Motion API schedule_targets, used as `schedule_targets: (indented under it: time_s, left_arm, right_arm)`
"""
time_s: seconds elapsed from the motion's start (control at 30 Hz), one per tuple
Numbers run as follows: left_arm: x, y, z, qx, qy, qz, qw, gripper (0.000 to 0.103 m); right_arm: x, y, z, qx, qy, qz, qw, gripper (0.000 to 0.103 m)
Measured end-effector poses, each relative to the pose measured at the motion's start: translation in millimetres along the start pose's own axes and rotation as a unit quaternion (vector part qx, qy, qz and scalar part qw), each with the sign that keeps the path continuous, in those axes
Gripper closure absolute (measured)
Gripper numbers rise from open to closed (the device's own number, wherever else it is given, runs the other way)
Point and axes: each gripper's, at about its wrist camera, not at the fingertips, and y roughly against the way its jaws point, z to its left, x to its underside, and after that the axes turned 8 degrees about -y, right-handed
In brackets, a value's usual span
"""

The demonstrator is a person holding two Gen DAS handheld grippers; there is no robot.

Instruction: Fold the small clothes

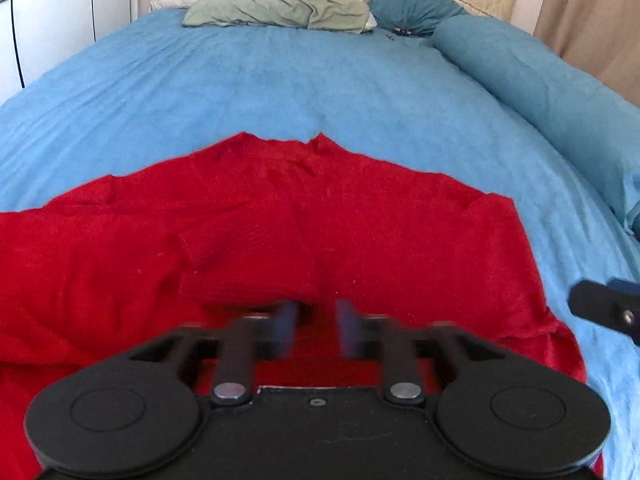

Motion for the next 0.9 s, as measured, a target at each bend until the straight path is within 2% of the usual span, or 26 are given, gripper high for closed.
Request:
schedule_targets:
  time_s: [0.03, 0.07, 0.1, 0.23, 0.3, 0.4, 0.5, 0.63, 0.8, 0.9]
  left_arm:
    - [1, 8, 2, -0.005, 0.0, -0.005, 1.0, 0.018]
    - [1, 15, 6, -0.013, -0.001, -0.01, 0.9999, 0.003]
    - [2, 24, 10, -0.021, -0.001, -0.014, 0.9997, 0.001]
    - [9, 48, 36, -0.028, 0.004, 0.002, 0.9996, 0.0]
    - [16, 57, 51, -0.043, 0.003, 0.014, 0.999, 0.0]
    - [27, 62, 75, -0.076, -0.002, 0.036, 0.9965, 0.0]
    - [40, 64, 102, -0.094, 0.016, 0.049, 0.9943, 0.0]
    - [56, 66, 127, -0.115, 0.027, 0.055, 0.9915, 0.0]
    - [65, 60, 142, -0.125, 0.033, 0.062, 0.9896, 0.0]
    - [69, 59, 150, -0.13, 0.029, 0.067, 0.9888, 0.0]
  right_arm:
    - [-4, 1, 5, -0.008, 0.008, 0.002, 1.0, 0.0]
    - [-8, 2, 10, -0.017, 0.016, 0.004, 1.0, 0.0]
    - [-12, 2, 17, -0.027, 0.027, 0.007, 0.999, 0.0]
    - [-24, -4, 50, -0.055, 0.099, 0.029, 0.993, 0.0]
    - [-22, -13, 72, -0.065, 0.15, 0.052, 0.985, 0.0]
    - [-11, -34, 105, -0.07, 0.227, 0.081, 0.968, 0.0]
    - [6, -58, 135, -0.073, 0.291, 0.101, 0.948, 0.0]
    - [27, -85, 167, -0.067, 0.352, 0.109, 0.927, 0.02]
    - [46, -102, 190, -0.057, 0.409, 0.093, 0.906, 0.03]
    - [53, -116, 199, -0.048, 0.432, 0.092, 0.896, 0.045]
